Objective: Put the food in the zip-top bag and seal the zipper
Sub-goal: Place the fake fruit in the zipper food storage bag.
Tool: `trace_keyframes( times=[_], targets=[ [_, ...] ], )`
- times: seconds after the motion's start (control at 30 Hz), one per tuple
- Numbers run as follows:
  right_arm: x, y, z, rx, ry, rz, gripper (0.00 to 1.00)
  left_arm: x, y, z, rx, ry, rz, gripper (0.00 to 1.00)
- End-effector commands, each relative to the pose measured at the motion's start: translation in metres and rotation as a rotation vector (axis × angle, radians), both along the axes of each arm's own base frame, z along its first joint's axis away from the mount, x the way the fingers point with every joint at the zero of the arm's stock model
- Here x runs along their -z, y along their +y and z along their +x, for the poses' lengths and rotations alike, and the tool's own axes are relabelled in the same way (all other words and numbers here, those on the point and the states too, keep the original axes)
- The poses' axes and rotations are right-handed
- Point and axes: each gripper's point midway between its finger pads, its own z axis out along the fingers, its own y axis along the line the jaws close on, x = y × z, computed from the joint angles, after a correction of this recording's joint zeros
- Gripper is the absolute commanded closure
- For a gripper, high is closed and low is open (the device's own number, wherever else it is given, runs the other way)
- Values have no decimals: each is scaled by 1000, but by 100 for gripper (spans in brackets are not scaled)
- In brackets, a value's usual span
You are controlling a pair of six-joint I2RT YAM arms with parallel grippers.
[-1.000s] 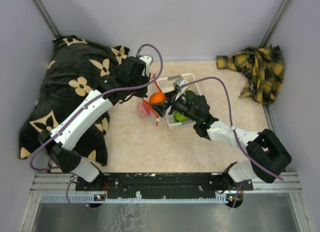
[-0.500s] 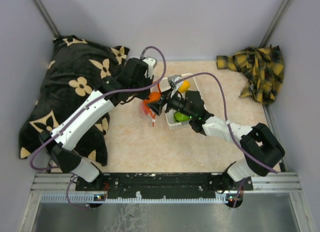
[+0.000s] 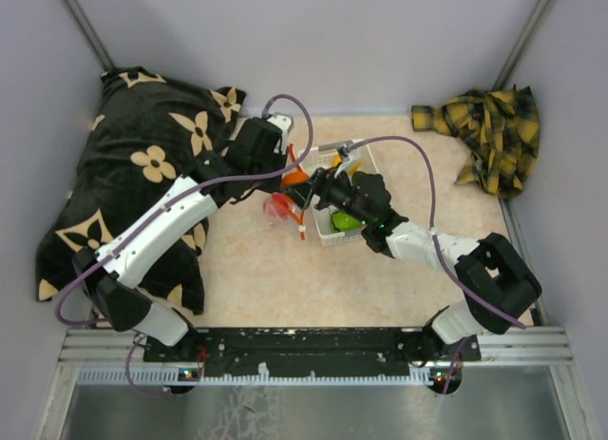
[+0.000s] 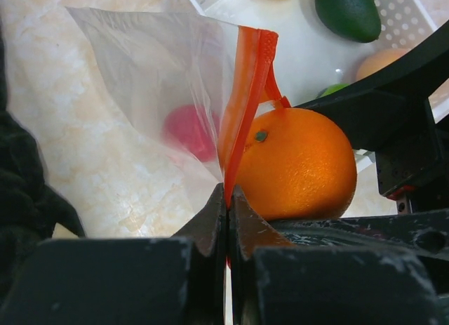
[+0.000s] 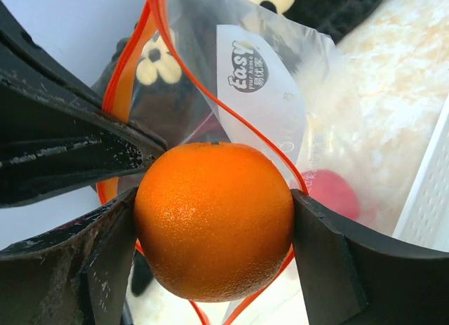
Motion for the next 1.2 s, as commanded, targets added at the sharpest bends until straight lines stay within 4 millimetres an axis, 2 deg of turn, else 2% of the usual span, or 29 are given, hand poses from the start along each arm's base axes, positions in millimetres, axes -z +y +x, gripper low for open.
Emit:
trace_keyframes(
  times=[0.0,0.13,0.3,0.43,0.7,0.9,1.03,1.17],
  targets=[
    [-44,0,0,12,-3,159,31,-15,-4,-6,-7,-33,-85,100],
    [-35,6,1,-5,-12,124,31,-27,-11,-5,0,-50,-142,100],
    [-14,13,6,11,-36,29,29,-39,-20,-10,26,-51,-220,100],
    [-4,18,9,5,-36,-89,23,-45,-16,-9,14,-63,-259,100],
    [-19,10,6,24,-52,-154,20,-33,-16,-7,11,-27,-276,100],
    [-33,11,5,11,-33,-182,19,-23,-17,-6,-2,-1,-287,100],
    [-31,9,10,33,-21,-215,19,-17,-17,-8,-6,17,-306,100],
    [-20,14,11,5,1,-254,19,-18,-16,-7,-9,17,-317,100]
  ],
)
